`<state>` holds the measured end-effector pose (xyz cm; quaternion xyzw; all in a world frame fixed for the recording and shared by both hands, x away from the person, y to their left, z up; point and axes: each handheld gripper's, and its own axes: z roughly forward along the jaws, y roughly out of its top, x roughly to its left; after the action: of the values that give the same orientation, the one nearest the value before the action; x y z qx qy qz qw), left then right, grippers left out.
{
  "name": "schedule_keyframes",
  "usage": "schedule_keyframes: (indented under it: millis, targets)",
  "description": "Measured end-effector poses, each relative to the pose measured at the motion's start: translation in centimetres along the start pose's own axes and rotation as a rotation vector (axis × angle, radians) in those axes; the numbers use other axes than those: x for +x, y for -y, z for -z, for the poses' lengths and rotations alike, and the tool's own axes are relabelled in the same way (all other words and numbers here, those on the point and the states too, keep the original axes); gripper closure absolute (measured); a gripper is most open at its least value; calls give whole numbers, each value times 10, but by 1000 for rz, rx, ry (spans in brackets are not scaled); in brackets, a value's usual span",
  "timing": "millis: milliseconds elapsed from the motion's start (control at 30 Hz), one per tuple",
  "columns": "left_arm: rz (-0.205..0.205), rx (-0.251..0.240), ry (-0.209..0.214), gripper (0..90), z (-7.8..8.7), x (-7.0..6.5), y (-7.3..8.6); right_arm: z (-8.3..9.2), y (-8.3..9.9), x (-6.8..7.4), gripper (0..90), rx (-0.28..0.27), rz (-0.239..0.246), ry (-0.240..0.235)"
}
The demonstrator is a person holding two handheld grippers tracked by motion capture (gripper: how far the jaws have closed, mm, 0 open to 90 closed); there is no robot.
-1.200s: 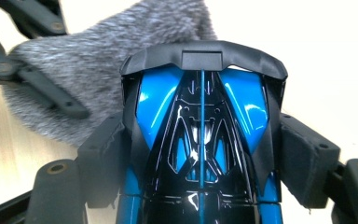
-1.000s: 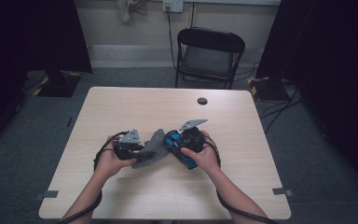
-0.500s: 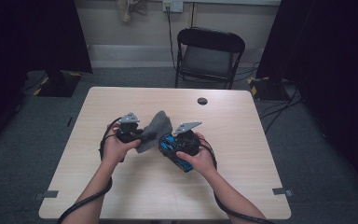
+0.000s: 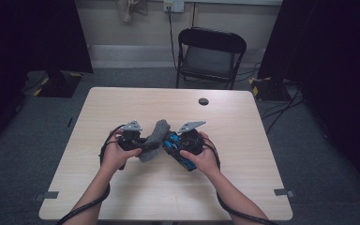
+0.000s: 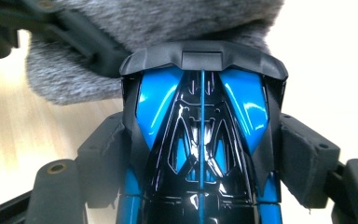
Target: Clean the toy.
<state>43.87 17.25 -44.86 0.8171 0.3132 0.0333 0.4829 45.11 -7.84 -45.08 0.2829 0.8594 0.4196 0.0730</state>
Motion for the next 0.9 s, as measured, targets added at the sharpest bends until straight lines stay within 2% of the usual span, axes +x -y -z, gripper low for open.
schedule_keyframes:
  millis: [200, 300, 367, 433, 467, 500, 533, 567, 633, 700, 800, 833, 900]
  targets:
    - [-18, 11, 21, 734, 5, -5, 6, 2, -3, -3, 258, 3, 3, 19]
    - [-7, 10, 21, 734, 8, -3, 9, 4, -3, -5, 258, 5, 1, 21]
    - [2, 6, 3, 733, 11, 0, 10, 5, -4, -6, 258, 2, -1, 23]
    - [8, -1, -46, 732, 13, 5, 9, 7, -4, -5, 258, 0, 5, 21]
    - [8, -1, -46, 731, 13, 5, 9, 7, -5, -4, 258, 0, 10, 12]
    - [12, -9, -85, 730, 14, 9, 5, 8, -5, -2, 258, 1, 16, 10]
    - [12, -9, -85, 729, 14, 9, 5, 8, -5, -2, 258, 1, 16, 10]
    - [0, 3, -110, 729, 13, 13, -1, 7, -5, 2, 258, 1, 31, -2]
    - [0, -1, -125, 728, 11, 14, -7, 4, -5, 6, 258, 6, 40, -12]
    - [0, -15, -116, 728, 7, 14, -12, 2, -5, 9, 258, 5, 42, -16]
    - [-17, -10, -97, 728, 3, 10, -14, 0, -7, 11, 258, 4, 41, -22]
    - [-39, 0, -83, 729, -2, 4, -15, -1, -7, 11, 258, 7, 42, -24]
    - [-56, 8, -70, 729, -5, 1, -15, -1, -8, 11, 258, 8, 43, -16]
